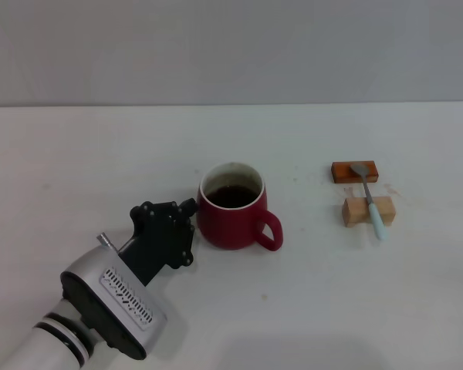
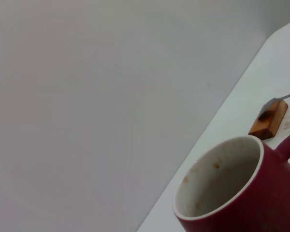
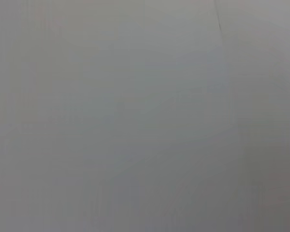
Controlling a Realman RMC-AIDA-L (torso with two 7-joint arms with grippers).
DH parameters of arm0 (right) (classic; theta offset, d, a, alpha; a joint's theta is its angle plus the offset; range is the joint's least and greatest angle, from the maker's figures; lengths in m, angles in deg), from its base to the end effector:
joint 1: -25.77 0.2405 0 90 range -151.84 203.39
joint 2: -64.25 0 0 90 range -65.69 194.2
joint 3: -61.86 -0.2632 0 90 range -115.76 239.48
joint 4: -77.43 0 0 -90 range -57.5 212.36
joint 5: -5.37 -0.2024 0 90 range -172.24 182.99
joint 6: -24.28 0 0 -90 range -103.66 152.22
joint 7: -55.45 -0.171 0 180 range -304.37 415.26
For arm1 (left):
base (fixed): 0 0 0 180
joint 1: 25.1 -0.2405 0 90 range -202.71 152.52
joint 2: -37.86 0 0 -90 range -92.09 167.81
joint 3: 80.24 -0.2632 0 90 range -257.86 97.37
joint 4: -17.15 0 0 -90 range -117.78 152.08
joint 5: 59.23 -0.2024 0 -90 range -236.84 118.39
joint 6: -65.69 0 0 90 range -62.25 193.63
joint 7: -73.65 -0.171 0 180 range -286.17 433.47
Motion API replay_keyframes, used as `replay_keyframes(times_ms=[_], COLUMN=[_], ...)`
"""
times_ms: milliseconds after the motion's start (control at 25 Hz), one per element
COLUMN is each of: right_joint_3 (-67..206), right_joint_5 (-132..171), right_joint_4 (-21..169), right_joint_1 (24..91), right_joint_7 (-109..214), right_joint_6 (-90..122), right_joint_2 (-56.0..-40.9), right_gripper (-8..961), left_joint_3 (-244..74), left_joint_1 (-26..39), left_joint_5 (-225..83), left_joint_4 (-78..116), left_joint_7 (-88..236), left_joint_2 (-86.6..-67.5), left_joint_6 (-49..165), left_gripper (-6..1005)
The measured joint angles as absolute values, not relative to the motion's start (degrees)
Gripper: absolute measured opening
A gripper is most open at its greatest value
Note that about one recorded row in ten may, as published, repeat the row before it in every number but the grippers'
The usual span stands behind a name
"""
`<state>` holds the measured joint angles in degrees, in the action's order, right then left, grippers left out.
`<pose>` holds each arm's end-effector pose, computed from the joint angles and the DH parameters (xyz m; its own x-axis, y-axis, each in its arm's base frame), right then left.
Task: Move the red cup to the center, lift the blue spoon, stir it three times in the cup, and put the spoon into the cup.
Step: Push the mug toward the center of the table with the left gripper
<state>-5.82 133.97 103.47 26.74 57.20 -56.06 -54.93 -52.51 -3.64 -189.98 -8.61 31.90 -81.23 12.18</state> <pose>0.3899 0.2379 0.0749 0.7086 0.2628 -0.6548 -0.6965 0.4088 -0.5897 -0.2717 0.3123 -0.1240 0.9682 -0.2471 0.0388 -0.0824 -0.4617 -0.8832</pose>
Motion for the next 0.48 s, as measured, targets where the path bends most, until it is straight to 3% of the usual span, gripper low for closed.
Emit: replay_keyframes(times_ms=[480], right_joint_3=[-5.6], right_joint_5=[134.0], right_joint_4=[103.2], right_joint_1=[26.7], right_joint_7=[57.2], right_joint_6=[-56.1], right_joint_2=[-54.93], right_gripper=[682], left_joint_3=[-48.0], left_joint_1=[-4.7], left_joint_5=[-186.7], left_joint_4=[-8.8], left_joint_7=[35.2], left_joint_2=[-81.09], left_joint_6=[10.1], left_gripper=[35])
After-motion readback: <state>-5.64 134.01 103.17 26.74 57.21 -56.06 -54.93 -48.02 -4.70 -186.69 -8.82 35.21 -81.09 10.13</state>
